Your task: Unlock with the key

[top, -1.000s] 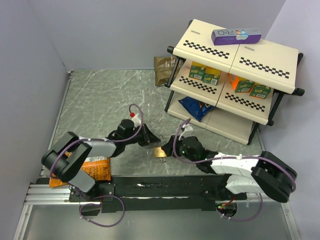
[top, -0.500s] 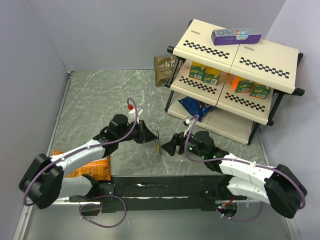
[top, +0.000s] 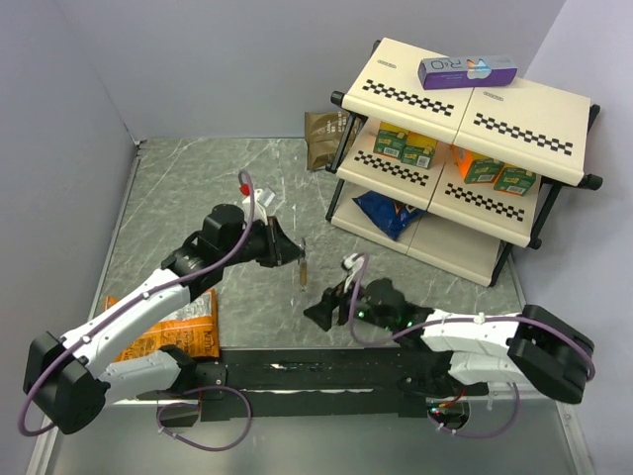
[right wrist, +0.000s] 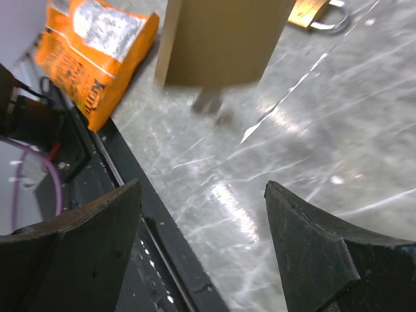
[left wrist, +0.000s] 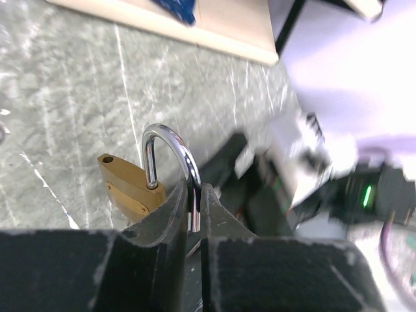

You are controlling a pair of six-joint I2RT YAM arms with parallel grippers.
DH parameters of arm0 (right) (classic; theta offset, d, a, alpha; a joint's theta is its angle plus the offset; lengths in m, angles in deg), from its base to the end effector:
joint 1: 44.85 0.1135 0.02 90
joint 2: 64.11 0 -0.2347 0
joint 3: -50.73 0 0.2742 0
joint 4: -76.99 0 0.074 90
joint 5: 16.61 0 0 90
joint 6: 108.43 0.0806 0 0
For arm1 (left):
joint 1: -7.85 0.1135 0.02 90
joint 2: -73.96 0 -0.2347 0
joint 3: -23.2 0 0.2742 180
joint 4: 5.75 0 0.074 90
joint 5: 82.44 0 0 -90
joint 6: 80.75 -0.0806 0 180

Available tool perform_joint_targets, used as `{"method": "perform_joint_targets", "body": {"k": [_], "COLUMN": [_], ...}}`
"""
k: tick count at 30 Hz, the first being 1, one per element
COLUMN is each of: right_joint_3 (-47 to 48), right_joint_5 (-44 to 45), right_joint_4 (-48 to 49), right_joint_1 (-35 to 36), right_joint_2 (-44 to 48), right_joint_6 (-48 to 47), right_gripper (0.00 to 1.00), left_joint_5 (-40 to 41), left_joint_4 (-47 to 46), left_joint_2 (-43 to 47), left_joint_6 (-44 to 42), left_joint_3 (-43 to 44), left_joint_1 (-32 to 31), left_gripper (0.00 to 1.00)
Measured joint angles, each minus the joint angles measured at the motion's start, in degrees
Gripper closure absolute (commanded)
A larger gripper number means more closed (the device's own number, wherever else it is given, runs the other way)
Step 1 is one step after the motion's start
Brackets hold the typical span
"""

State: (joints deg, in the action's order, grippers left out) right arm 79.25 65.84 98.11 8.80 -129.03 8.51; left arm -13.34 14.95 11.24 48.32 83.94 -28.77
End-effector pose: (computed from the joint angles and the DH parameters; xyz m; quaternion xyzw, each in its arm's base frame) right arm 0.1632 0.2396 0.1228 -0.2221 0.7624 0.4315 0.4280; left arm 0.2431 -0.2165 0.2551 0.0830 0.8205 -0.4536 0.3378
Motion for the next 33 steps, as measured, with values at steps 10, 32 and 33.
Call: {"method": "perform_joint_targets", "body": {"k": [10,32,33], "right_joint_3": [12.22,28.81,29.16], "right_joint_5": [34.99,48.00,48.19], "right_joint_4": [-6.86,-20.52,-20.52], "right_joint_1": [19.56,19.21,19.17], "right_joint_2": [-10.75,-24.48,-24.72], "right_joint_6": [3.04,2.58,2.29], "right_gripper": [0.31,0.62,0.62], "left_joint_5": [8.57,11.85,11.85], "left_joint_4": [5.40,7.76,7.76], "left_joint_2": [3.89,4.66,4.74], "left_joint_6": [3.19,3.69,3.72], "left_joint_3": [1.18,1.46,1.46], "left_joint_1": [0.00,0.00,0.00], "left_gripper": [0.99,0.99,0.99]}}
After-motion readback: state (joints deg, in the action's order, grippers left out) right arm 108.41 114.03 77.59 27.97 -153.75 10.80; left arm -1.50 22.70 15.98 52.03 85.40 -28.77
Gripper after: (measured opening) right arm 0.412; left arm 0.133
